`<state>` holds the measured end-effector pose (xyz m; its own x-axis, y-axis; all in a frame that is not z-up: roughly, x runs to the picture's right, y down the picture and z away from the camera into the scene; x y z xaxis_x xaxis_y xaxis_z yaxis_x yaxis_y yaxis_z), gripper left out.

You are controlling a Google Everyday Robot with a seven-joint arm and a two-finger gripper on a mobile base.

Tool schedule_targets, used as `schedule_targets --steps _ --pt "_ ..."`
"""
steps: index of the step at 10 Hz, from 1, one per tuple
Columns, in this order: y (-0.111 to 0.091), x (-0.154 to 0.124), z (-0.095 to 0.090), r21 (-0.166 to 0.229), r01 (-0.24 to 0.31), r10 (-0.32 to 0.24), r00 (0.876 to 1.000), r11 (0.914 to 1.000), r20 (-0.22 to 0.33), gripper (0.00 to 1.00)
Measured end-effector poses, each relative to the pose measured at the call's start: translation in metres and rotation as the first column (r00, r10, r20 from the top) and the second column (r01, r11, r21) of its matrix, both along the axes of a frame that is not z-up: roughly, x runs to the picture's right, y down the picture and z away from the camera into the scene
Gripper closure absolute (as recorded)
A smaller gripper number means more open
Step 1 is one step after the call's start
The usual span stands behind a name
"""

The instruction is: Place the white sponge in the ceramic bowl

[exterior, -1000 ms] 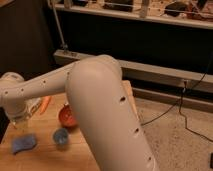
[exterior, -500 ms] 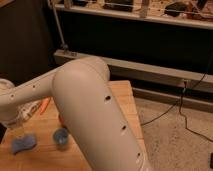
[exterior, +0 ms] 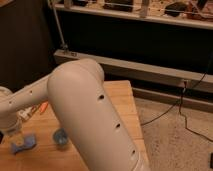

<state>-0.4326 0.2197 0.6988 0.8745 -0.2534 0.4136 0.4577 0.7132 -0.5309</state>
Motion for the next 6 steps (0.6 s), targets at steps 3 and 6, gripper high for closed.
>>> schedule_targets --steps 3,6 --pt "0.023 0.000 0.006 -0.018 0.039 -0.040 0.999 0.9991 -0.007 0.35" --pt "0.039 -0.001 0.020 -0.031 0.074 -0.075 0.997 0.9968 -0.023 0.35"
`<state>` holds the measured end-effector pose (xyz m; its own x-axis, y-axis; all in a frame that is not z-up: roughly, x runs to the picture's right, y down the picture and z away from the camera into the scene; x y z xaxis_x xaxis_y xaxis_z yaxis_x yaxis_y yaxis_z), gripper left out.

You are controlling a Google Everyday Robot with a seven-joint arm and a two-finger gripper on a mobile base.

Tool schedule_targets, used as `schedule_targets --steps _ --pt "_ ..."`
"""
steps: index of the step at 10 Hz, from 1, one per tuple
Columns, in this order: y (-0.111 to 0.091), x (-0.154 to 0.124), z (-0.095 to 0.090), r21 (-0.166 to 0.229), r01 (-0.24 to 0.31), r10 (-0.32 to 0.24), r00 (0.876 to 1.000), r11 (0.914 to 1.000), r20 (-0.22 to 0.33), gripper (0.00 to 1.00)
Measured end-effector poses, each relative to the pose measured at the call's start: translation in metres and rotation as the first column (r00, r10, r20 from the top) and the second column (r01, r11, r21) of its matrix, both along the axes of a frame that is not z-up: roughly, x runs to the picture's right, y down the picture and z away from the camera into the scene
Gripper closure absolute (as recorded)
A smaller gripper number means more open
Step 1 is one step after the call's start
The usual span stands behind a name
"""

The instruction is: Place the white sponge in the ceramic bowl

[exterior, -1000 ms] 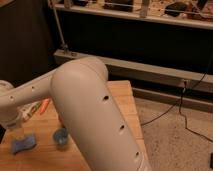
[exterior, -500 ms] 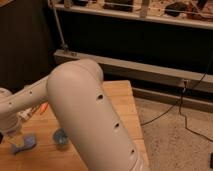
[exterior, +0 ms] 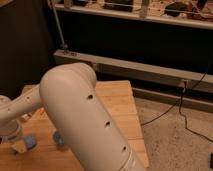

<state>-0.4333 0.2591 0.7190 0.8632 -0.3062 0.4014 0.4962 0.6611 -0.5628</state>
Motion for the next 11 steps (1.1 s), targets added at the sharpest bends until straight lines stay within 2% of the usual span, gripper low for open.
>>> schedule_targets --steps 3,7,11 --pt "0.005 -0.006 0.016 -0.007 0.009 -0.009 1.000 0.9999 -0.019 0.35" --pt "0.012 -0.009 0.029 -0.015 0.014 -0.015 0.999 0.9998 -0.042 0.35" --pt "0.009 -0.008 0.040 -0.002 -0.007 0.006 0.997 1.0000 -0.079 0.35"
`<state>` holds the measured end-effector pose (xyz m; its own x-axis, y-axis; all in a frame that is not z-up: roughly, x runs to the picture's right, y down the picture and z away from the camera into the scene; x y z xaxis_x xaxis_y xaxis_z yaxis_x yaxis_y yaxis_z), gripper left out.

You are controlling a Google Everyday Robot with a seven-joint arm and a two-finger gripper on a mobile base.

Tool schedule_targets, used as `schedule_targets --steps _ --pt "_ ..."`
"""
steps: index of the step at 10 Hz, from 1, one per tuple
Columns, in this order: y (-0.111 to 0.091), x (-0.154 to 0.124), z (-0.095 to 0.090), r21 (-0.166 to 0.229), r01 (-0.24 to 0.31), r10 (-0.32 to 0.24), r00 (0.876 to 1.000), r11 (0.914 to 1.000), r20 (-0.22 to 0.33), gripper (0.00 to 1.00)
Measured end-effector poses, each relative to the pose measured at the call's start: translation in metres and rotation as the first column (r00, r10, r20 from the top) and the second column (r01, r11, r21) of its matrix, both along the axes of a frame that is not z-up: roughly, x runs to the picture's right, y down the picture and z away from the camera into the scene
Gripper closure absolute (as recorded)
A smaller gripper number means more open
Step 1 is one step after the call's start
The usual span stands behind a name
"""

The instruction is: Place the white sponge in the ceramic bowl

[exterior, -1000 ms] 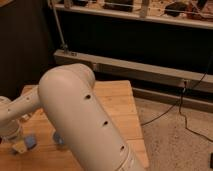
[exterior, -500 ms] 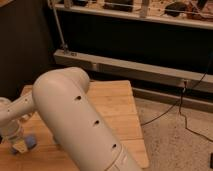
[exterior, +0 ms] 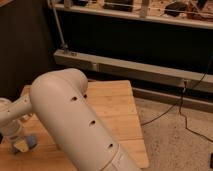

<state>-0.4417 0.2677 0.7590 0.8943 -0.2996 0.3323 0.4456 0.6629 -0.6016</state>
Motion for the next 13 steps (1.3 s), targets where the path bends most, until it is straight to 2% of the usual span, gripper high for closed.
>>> schedule_targets --steps 3,4,7,8,9,10,11,13 --pt "0.002 0.000 0.005 -0.001 -0.023 0.023 0.999 0.9997 -0.030 0.35" --pt "0.004 0.000 0.006 -0.006 -0.027 0.027 0.999 0.9996 -0.037 0.41" --pt "0.005 0.000 0.007 -0.015 -0.039 0.038 0.998 0.9991 -0.047 0.71" --pt "0.000 0.001 0.006 -0.010 -0.046 0.046 0.998 0.9989 -0.048 0.82" --pt "-0.012 -0.001 0.003 0.003 -0.063 0.063 0.997 0.9980 -0.044 0.92" --pt "-0.026 -0.002 0.000 0.018 -0.080 0.081 0.996 0.9966 -0.039 0.97" --pt "-0.055 -0.002 -0.006 0.053 -0.113 0.115 0.993 0.9922 -0.029 1.00" --pt "-0.104 0.016 -0.013 0.115 -0.153 0.158 0.987 0.9815 -0.038 1.00"
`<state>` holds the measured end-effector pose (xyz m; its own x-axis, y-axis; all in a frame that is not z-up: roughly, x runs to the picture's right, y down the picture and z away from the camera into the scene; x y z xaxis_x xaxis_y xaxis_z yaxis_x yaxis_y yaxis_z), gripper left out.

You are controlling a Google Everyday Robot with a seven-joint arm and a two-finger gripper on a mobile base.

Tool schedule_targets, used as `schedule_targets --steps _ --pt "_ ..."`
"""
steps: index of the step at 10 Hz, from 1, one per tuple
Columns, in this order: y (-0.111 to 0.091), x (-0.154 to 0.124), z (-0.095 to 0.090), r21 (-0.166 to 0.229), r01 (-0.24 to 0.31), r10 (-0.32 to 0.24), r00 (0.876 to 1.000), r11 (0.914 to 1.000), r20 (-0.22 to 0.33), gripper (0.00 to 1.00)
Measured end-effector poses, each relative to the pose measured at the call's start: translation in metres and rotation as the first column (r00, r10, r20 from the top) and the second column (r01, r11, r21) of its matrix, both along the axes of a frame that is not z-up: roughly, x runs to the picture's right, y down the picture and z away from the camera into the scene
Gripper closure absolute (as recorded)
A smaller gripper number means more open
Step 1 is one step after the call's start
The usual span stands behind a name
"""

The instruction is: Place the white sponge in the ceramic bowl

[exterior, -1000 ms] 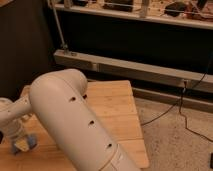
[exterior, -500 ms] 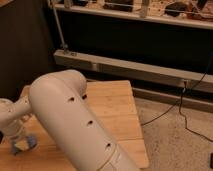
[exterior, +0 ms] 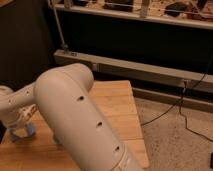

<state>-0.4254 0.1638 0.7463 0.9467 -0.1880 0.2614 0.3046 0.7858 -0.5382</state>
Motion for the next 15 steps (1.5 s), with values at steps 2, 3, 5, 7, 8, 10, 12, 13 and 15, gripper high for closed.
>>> schedule_targets --steps 2,3,5,7,8,10,12,13,15 --pt "-0.032 0.024 -0.001 0.034 -0.040 0.041 0.999 0.9986 -0.026 1.00" --pt "-0.043 0.038 0.000 0.043 -0.062 0.064 0.997 0.9972 -0.044 1.00" --pt "-0.056 0.071 0.006 0.045 -0.105 0.108 0.990 0.9935 -0.093 1.00" --pt "-0.060 0.111 0.013 0.040 -0.149 0.153 0.976 0.9881 -0.155 1.00" --pt "-0.061 0.126 0.015 0.038 -0.168 0.173 0.969 0.9850 -0.178 1.00" --pt "-0.060 0.163 0.023 0.034 -0.216 0.218 0.947 0.9757 -0.236 1.00" --pt "-0.060 0.189 0.026 0.034 -0.247 0.247 0.929 0.9683 -0.275 1.00" --pt "-0.060 0.198 0.027 0.035 -0.258 0.257 0.923 0.9656 -0.286 0.98" --pt "-0.061 0.210 0.027 0.039 -0.267 0.267 0.915 0.9628 -0.302 0.85"
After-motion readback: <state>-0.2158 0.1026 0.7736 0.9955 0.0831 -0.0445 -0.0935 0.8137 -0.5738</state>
